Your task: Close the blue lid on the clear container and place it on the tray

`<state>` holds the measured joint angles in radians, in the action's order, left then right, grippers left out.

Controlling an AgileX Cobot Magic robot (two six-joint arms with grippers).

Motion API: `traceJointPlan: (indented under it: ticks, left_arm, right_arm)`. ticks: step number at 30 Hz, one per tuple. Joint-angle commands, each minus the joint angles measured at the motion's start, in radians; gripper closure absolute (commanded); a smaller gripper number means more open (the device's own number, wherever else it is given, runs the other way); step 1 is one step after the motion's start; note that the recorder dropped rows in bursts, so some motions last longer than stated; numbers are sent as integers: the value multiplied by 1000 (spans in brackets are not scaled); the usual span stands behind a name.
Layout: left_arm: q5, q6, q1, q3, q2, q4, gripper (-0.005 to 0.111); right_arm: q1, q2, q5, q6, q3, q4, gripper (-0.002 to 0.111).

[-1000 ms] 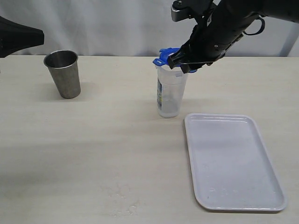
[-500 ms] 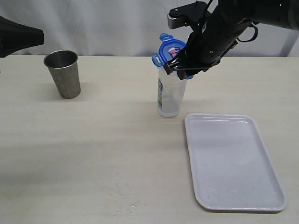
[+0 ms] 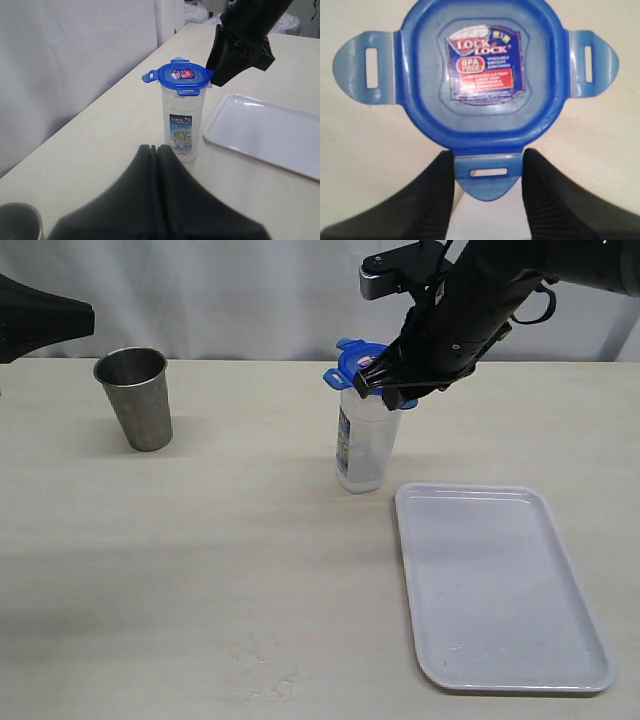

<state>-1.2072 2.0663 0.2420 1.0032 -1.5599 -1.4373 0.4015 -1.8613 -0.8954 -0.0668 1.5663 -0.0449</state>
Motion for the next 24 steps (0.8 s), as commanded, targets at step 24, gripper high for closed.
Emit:
traceJointPlan:
  ticks: [24]
  left_arm:
    - [-14, -1, 1, -3, 3, -18, 107]
  right_arm:
    - [-4, 14, 0, -72, 13, 45, 57]
